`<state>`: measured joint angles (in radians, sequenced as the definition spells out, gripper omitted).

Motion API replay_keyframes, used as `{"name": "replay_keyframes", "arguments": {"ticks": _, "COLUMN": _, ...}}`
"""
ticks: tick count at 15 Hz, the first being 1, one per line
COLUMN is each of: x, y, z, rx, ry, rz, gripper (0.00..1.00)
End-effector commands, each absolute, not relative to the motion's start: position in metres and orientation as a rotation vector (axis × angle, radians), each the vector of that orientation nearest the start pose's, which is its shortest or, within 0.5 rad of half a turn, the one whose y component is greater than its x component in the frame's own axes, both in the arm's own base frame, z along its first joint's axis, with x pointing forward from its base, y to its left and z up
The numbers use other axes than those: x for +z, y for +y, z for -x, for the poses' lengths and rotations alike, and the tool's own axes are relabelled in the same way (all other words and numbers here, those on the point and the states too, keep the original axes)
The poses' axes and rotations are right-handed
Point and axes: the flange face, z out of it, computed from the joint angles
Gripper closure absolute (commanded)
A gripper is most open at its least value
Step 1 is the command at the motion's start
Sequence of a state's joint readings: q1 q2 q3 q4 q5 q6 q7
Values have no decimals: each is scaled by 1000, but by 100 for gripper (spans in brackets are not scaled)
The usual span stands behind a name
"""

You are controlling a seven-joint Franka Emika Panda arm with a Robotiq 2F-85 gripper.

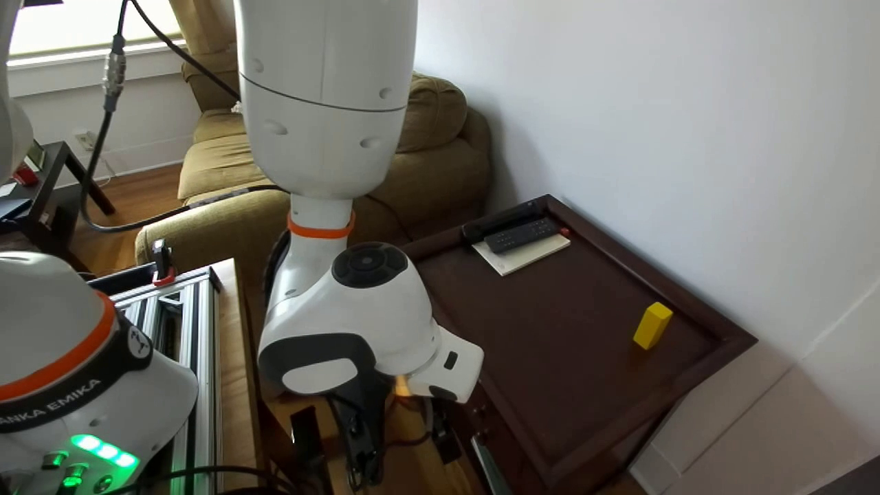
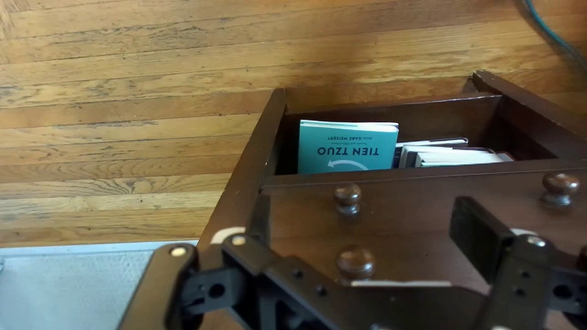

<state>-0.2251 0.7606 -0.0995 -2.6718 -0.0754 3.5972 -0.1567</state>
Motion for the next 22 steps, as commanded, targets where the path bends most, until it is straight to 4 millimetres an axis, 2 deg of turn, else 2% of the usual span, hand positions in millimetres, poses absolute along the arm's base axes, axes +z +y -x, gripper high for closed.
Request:
{"name": "replay_keyframes", "arguments": {"ticks": 1, "x": 11, "y": -119, "z": -339, "rx": -306, "ry": 48, "rz": 3233, "gripper": 0}}
{"name": "replay_keyframes", "arguments": {"ticks": 7, "x": 8, "y": -119, "z": -348, "rx": -365, "ry": 35, "rz": 3227, "gripper": 0}}
{"name": "replay_keyframes", "arguments": {"ticks": 8, "x": 7, "y": -119, "z": -349, "rx": -370, "ry": 34, "rz": 3229, "gripper": 9}}
{"name": "replay_keyframes", "arguments": {"ticks": 9, "x": 6, "y": -119, "z": -350, "rx": -369, "ry": 37, "rz": 3226, "gripper": 27}}
{"name": "replay_keyframes", "arguments": {"ticks": 12, "x": 4, "y": -119, "z": -352, "rx": -402, "ry": 23, "rz": 3213, "gripper": 51}}
{"name": "replay_keyframes", "arguments": {"ticks": 13, "x": 3, "y": -118, "z": -354, "rx": -416, "ry": 11, "rz": 3206, "gripper": 50}}
{"name": "replay_keyframes", "arguments": {"ticks": 15, "x": 2, "y": -117, "z": -357, "rx": -449, "ry": -1, "rz": 3195, "gripper": 58}}
{"name": "replay_keyframes", "arguments": {"ticks": 16, "x": 1, "y": -116, "z": -359, "rx": -463, "ry": 1, "rz": 3187, "gripper": 48}}
{"name": "replay_keyframes", "arguments": {"ticks": 19, "x": -3, "y": -113, "z": -362, "rx": -478, "ry": -21, "rz": 3170, "gripper": 30}}
{"name": "replay_keyframes", "arguments": {"ticks": 20, "x": -4, "y": -112, "z": -364, "rx": -479, "ry": -28, "rz": 3166, "gripper": 34}}
{"name": "replay_keyframes", "arguments": {"ticks": 21, "x": -6, "y": -111, "z": -365, "rx": -477, "ry": -32, "rz": 3165, "gripper": 32}}
{"name": "replay_keyframes", "arguments": {"ticks": 22, "x": -8, "y": -111, "z": -366, "rx": -473, "ry": -33, "rz": 3164, "gripper": 39}}
